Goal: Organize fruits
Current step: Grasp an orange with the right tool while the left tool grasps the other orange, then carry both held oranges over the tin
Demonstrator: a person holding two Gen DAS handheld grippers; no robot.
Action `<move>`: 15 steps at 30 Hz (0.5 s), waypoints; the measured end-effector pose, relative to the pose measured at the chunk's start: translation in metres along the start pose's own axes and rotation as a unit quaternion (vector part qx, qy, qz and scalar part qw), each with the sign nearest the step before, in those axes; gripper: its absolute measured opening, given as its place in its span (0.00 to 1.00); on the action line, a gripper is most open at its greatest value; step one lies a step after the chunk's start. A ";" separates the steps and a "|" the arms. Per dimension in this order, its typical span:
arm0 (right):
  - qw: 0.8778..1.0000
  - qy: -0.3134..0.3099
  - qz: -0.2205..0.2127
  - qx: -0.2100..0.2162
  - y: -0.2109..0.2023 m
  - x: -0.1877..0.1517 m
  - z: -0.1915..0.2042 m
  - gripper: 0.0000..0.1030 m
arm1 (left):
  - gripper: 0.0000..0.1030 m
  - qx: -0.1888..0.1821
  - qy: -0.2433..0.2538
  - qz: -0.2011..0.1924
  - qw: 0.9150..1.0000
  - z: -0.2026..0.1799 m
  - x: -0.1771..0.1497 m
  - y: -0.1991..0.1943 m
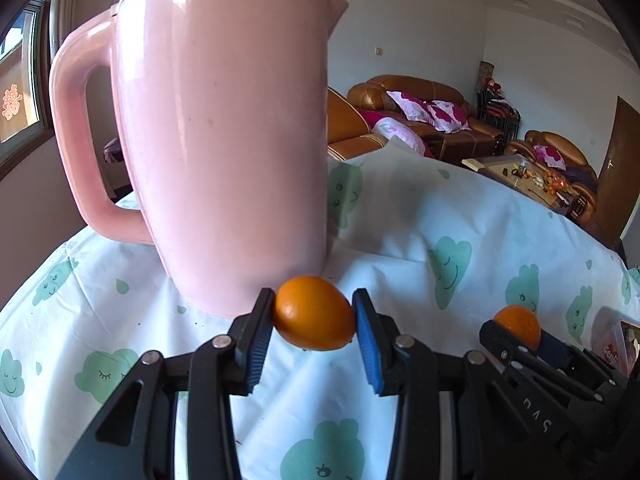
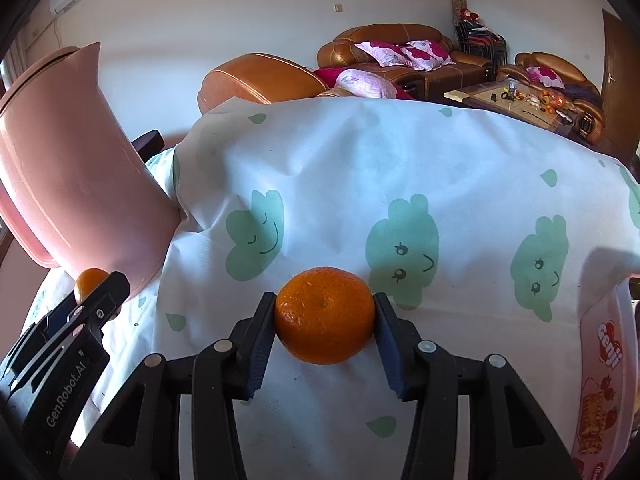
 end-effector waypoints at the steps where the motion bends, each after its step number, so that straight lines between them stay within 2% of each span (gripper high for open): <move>1: 1.000 0.002 -0.007 -0.002 -0.004 -0.001 -0.002 0.48 | 0.40 -0.001 0.002 -0.004 1.000 0.000 0.000 -0.002; 10: 0.992 -0.037 -0.108 -0.053 -0.083 -0.019 -0.033 0.48 | 0.40 -0.017 0.044 -0.054 0.997 -0.032 0.000 -0.031; 15: 0.985 -0.035 -0.152 -0.074 -0.122 -0.031 -0.057 0.48 | 0.40 -0.027 0.075 -0.071 0.994 -0.059 -0.007 -0.046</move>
Point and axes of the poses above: each gripper's, at about its wrist camera, not at the fingertips, and y roughly the way its jaws point, z to its left, x to its top, the point moved 9 cm from there along y, roughly the way its jaws point
